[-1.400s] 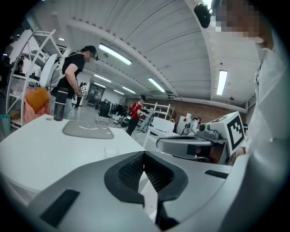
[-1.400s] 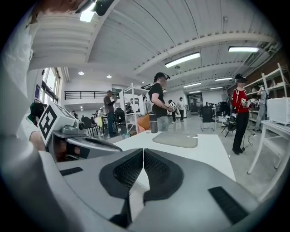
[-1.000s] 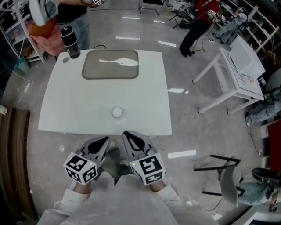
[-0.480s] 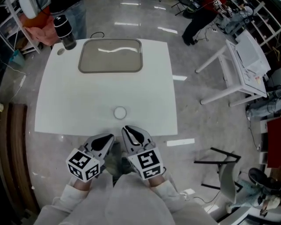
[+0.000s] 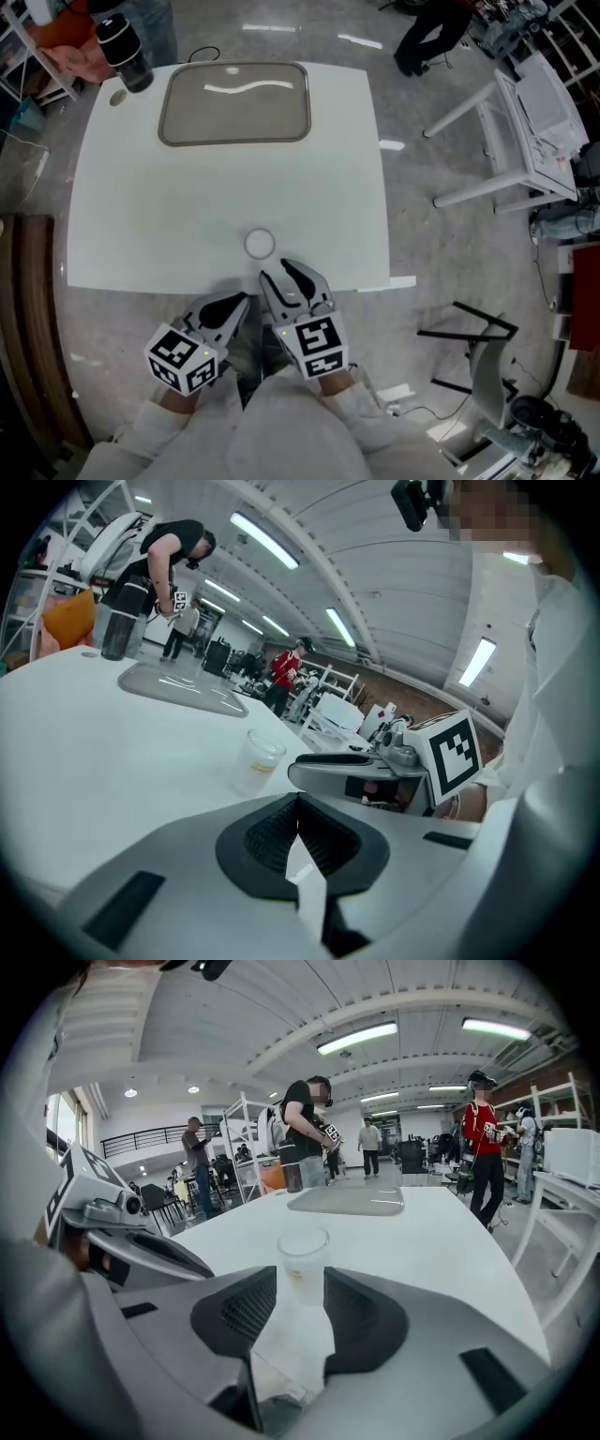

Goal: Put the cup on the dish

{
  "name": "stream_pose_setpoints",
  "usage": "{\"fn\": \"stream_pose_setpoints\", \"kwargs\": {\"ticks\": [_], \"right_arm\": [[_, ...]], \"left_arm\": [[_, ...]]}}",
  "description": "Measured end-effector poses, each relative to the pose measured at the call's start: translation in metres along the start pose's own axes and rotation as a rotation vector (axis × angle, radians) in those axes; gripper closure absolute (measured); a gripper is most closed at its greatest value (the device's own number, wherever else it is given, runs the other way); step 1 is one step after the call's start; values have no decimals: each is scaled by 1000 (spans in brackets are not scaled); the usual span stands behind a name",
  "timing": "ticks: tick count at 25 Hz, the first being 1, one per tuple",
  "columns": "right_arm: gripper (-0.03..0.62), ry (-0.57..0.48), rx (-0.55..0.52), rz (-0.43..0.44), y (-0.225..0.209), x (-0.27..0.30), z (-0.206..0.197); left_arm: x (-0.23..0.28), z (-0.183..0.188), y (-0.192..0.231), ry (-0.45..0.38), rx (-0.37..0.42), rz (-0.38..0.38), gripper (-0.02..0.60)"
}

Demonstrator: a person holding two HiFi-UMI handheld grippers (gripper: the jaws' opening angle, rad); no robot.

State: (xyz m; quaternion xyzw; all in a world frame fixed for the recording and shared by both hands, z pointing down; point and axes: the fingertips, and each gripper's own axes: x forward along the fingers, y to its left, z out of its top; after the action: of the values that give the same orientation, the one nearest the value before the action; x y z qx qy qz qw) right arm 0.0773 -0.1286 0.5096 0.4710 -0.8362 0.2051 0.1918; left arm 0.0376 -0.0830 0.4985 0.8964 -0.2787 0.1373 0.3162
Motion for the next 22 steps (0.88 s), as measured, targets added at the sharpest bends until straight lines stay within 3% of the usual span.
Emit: {"fn": "stream_pose_setpoints", "kwargs": {"ticks": [8,22], "right_arm": [[299,8,-18,-45,-14,25,-3],[289,5,0,-41,-16,61,3]], "left_arm": [[12,-3,13,27,-19,-13,586],[9,9,48,29,-36,16,586]]}}
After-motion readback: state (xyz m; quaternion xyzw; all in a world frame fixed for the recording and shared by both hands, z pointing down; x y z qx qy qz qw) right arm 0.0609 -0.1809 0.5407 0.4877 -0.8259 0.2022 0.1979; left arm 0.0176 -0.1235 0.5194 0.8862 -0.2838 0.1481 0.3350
